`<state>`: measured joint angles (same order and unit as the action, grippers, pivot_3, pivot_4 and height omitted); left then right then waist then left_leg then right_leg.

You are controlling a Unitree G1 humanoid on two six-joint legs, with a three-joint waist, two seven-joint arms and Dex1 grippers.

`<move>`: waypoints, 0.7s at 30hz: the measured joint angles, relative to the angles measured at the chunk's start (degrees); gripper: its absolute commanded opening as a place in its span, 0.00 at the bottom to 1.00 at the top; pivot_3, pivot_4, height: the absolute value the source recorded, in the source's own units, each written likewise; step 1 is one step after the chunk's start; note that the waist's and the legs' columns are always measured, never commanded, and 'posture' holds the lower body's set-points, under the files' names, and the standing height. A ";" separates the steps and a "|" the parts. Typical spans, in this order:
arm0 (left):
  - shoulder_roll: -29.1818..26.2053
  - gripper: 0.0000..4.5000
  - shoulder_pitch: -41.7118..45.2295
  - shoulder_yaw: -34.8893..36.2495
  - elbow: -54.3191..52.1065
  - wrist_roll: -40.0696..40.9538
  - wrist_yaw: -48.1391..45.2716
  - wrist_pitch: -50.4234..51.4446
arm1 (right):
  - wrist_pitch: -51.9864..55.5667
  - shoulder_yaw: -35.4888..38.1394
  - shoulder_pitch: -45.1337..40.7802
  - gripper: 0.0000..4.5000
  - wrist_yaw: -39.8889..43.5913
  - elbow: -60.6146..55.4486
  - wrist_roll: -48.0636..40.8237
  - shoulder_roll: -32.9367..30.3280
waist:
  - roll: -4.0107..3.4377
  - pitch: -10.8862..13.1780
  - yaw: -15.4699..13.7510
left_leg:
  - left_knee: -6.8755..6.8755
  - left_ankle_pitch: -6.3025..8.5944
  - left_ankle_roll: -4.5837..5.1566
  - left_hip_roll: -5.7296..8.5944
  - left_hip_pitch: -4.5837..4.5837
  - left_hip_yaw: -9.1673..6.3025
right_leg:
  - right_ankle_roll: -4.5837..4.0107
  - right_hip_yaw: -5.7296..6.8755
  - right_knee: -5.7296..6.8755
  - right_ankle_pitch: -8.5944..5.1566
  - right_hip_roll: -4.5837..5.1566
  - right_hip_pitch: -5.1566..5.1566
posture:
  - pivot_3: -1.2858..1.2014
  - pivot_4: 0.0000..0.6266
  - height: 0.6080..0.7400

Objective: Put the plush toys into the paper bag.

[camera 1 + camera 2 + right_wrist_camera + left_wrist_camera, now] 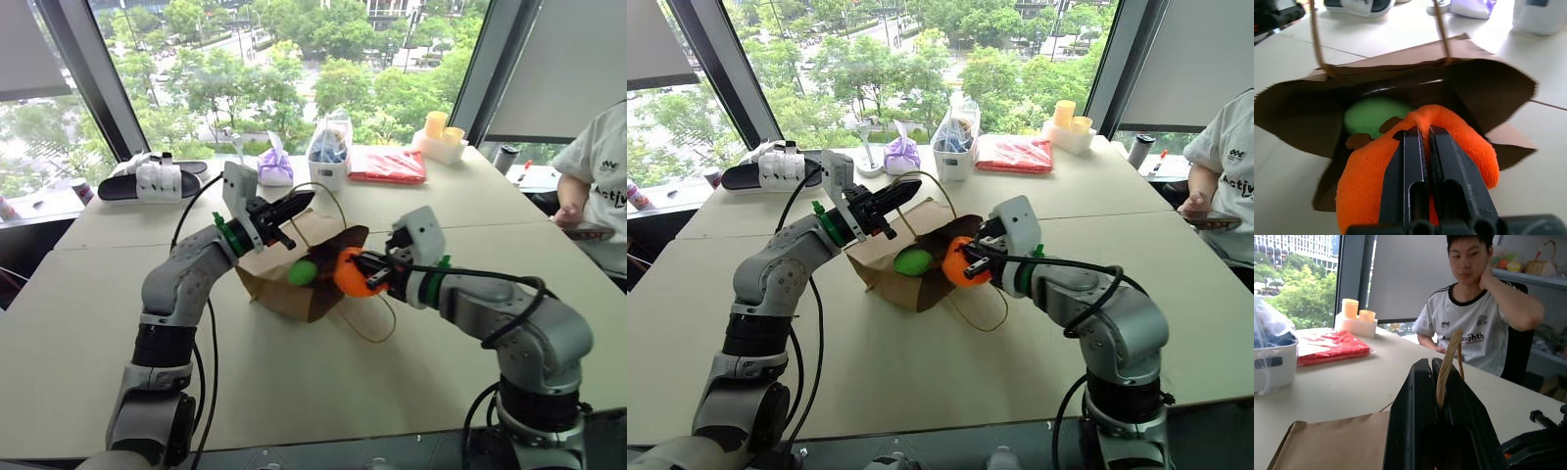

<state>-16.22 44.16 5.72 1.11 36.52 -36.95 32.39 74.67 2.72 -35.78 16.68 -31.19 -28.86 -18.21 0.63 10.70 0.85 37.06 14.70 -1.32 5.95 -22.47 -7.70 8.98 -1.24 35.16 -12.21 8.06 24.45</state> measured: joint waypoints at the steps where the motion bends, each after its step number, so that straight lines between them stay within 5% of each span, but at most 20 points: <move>1: 0.23 0.00 0.20 0.25 -0.02 0.48 0.22 0.26 | -1.91 -1.11 -1.10 0.01 -0.14 2.53 0.85 0.72 | 0.00 0.00 0.04 | 0.00 -0.01 -0.02 0.00 0.00 -0.01 | 0.00 0.00 0.01 0.00 -0.01 0.00 | 0.52 0.24 1.00; 10: 0.26 0.00 1.01 5.20 -2.16 5.57 4.54 4.07 | -26.46 -10.10 -9.67 0.01 2.65 31.39 11.16 5.73 | 0.00 0.00 0.22 | -0.07 -0.16 -0.28 -0.01 0.00 -0.05 | 0.00 0.00 0.04 0.00 -0.04 0.06 | 0.52 0.24 1.00; 15: -0.27 0.00 0.97 7.21 -3.26 6.70 7.33 4.76 | -36.84 -11.67 -11.17 0.43 2.55 42.67 16.43 8.01 | 0.00 0.00 0.23 | -0.08 -0.19 -0.35 0.00 -0.01 -0.07 | 0.00 0.00 0.03 0.00 -0.05 0.07 | 0.52 0.24 1.00; 20: -0.64 0.00 0.94 7.53 -3.79 7.14 8.65 4.74 | -35.16 -11.52 -11.05 0.97 4.01 37.78 16.28 8.02 | -0.01 0.01 0.28 | -0.08 -0.18 -0.39 -0.01 -0.04 -0.10 | -0.01 0.00 0.04 0.00 -0.07 0.12 | 0.52 0.24 1.00; 21: -0.70 0.00 0.97 7.56 -3.55 7.14 8.79 4.66 | -32.89 -11.05 -10.49 0.99 4.29 34.10 15.74 7.18 | -0.01 0.00 0.19 | -0.08 -0.18 -0.38 -0.01 -0.05 -0.11 | -0.01 0.00 0.04 0.00 -0.07 0.12 | 0.52 0.24 1.00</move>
<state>-16.92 45.13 13.28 -2.43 43.66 -28.16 37.05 41.78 -8.33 -46.27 20.96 2.91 -13.12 -11.03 0.62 10.71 1.04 36.98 14.52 -1.70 5.94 -22.52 -7.81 8.98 -1.24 35.20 -12.21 7.99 24.58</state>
